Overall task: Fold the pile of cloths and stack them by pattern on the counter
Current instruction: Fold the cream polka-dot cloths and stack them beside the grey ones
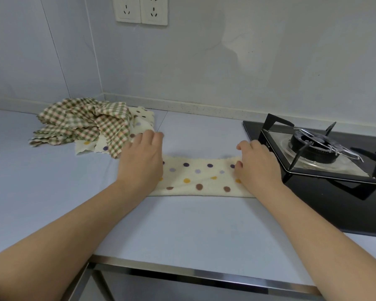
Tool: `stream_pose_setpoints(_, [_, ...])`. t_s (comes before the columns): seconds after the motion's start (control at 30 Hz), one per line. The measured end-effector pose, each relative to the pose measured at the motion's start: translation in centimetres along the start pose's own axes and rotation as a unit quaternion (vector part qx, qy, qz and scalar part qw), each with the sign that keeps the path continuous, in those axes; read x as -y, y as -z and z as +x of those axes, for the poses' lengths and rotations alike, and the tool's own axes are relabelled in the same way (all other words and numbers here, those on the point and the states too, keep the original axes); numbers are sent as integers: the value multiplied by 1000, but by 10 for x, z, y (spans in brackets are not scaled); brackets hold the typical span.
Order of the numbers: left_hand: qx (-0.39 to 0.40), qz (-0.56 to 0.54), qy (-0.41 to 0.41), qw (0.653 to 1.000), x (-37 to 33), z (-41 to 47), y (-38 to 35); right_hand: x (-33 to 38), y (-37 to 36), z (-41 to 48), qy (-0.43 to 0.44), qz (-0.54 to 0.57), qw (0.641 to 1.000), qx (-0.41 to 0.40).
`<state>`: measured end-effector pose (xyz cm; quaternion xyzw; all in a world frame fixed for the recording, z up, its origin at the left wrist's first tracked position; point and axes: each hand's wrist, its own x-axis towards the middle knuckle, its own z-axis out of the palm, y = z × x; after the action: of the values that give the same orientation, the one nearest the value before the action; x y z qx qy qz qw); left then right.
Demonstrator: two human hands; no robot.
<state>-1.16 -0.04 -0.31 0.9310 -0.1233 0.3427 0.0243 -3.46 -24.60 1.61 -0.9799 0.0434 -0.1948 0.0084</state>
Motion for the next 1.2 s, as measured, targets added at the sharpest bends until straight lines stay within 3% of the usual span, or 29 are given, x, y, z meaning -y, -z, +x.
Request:
stream_pose_setpoints(0.03, [-10,-41,-45,998,-4,-1,1,1,0,-1,25,44,998,-26])
stream_pose_setpoints(0.07, [34,-83,-80,993,-10,-2,4,5,1,-3,40,107,993,-18])
stream_pose_setpoints(0.13, [210,-138,-96,963,-23,-8,10,14,0,-9,70,198,972,104])
stream_pose_setpoints(0.2, [344,-129,-82,927,-27,-12,10,21,-6,-14,109,130,952,256])
stream_pose_setpoints(0.27, [374,-117,-73,917,-26,-12,10,19,-10,-15,130,70,945,293])
stream_pose_setpoints(0.5, [374,-93,-18,923,-21,-15,7,7,-8,-14,60,43,964,257])
stream_pose_setpoints(0.63, [347,-67,35,935,-26,-15,5,21,-2,-17,136,183,964,135])
stream_pose_setpoints(0.73, [331,-37,69,940,-28,-13,8,24,-7,-17,170,140,968,124])
stream_pose_setpoints(0.8, [261,3,71,963,-26,-11,14,17,-9,-14,133,119,981,72])
stream_pose_setpoints(0.9, [128,40,56,989,-20,-5,22,12,-7,-10,99,185,977,40])
stream_pose_setpoints(1.07, [101,-68,117,986,-14,-2,18,13,-10,-10,86,180,977,70])
stream_pose_setpoints(1.2, [75,-262,42,961,-8,-7,11,13,-8,-12,115,246,959,80])
